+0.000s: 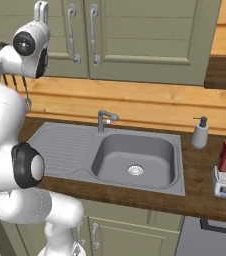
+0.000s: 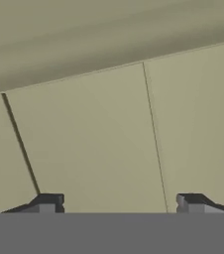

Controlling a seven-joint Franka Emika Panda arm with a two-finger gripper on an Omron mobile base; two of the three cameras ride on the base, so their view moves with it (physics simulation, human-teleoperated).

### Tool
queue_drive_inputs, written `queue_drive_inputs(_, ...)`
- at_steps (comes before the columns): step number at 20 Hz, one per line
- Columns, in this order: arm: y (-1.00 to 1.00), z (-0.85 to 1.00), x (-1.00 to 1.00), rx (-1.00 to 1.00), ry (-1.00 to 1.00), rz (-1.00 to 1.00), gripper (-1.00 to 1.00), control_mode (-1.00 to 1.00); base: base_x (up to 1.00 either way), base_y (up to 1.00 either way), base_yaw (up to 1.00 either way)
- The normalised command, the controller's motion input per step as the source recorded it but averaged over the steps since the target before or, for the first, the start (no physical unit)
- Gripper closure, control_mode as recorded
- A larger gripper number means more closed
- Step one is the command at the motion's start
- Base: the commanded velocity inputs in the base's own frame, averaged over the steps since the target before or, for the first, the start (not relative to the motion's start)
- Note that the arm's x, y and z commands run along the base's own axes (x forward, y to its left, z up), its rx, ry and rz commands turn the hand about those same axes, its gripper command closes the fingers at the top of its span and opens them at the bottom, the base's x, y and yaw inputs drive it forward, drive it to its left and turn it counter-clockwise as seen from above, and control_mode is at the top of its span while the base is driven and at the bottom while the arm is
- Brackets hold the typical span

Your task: Pick the cereal and place it on the digital scale for weighing, and close the cabinet.

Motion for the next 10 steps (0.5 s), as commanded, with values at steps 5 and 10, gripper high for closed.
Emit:
queue_drive_inputs(5, -0.09, -0.73, 0.31, 0.01, -0.08, 0.13, -1.00, -1.00, 0.00, 0.00, 0.00)
queue_drive_inputs(10, -0.07, -0.77, 0.08, 0.00, 0.00, 0.05, -1.00, -1.00, 0.00, 0.00, 0.00)
